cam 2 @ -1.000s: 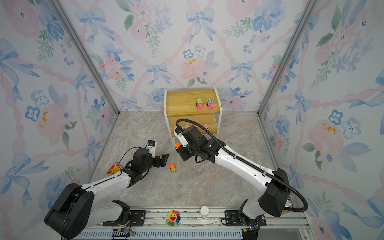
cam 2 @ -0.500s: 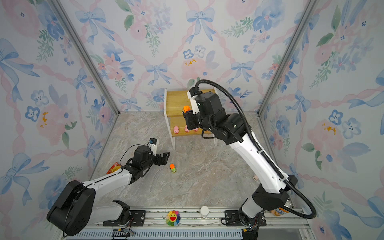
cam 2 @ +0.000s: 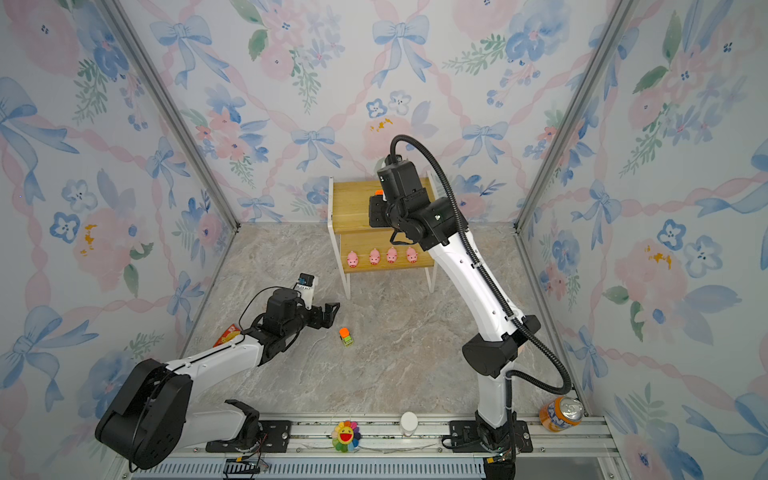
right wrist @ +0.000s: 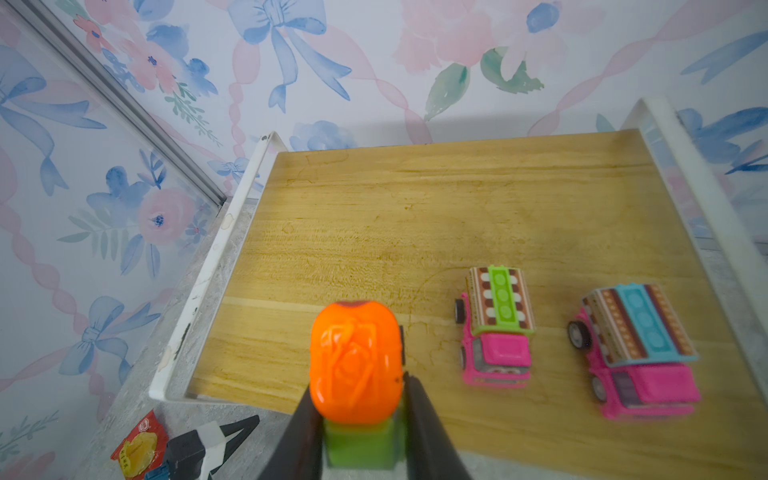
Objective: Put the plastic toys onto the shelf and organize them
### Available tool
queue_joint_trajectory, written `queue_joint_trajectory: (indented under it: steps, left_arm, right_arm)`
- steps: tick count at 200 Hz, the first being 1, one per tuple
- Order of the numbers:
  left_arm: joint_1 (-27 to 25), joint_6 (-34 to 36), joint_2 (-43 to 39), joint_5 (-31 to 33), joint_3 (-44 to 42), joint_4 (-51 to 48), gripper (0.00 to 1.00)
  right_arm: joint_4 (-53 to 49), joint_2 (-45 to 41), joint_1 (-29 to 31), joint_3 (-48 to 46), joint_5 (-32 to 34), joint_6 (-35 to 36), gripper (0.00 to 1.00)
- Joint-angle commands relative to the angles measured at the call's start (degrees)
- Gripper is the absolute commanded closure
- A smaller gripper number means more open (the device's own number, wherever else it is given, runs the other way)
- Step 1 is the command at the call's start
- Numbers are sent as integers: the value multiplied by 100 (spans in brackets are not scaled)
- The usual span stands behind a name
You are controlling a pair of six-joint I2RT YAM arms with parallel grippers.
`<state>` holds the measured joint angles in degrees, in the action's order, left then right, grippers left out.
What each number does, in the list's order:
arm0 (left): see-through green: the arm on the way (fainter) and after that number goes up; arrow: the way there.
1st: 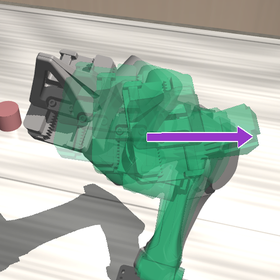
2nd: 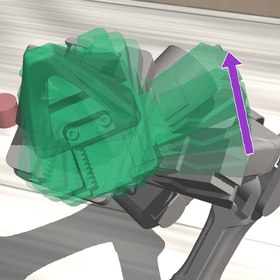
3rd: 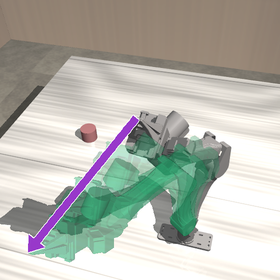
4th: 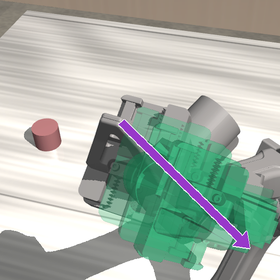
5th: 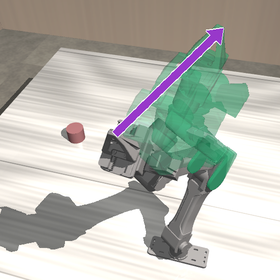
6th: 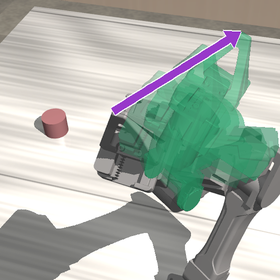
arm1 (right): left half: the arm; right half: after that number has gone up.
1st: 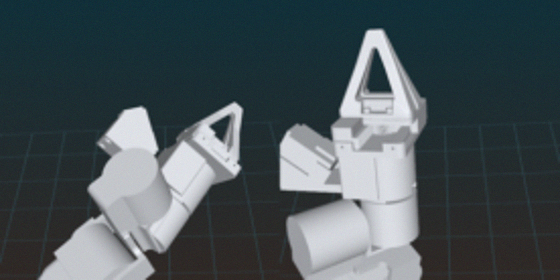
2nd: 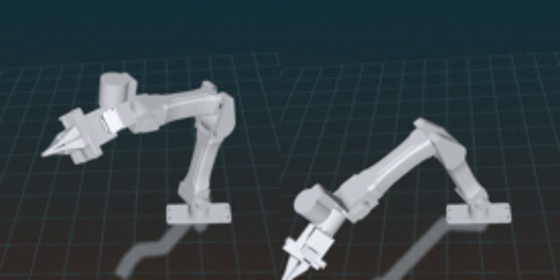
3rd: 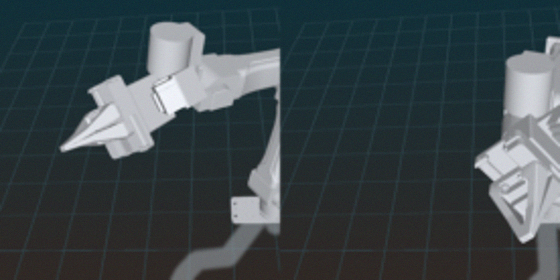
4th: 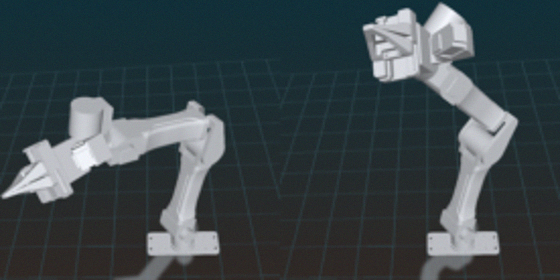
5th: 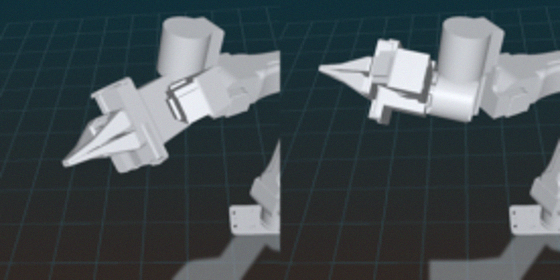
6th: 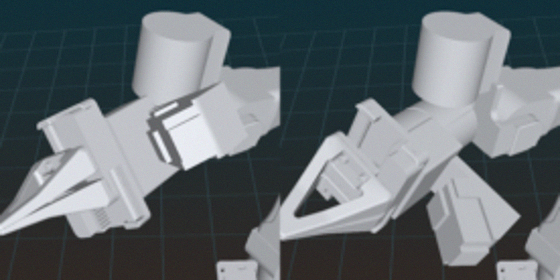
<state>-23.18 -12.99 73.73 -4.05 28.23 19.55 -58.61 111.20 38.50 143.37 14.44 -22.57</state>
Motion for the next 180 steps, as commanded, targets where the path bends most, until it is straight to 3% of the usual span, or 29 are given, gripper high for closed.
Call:
queue_joint_trajectory:
  steps: [1,180]
  left_arm:
    - [46,130,73,-123,113,-19,2]
    - [102,99,154,-133,139,-17,2]
  right_arm:
    - [-303,160,-76,235,103,-138,82]
    - [-85,582,-150,270,62,-6,83]
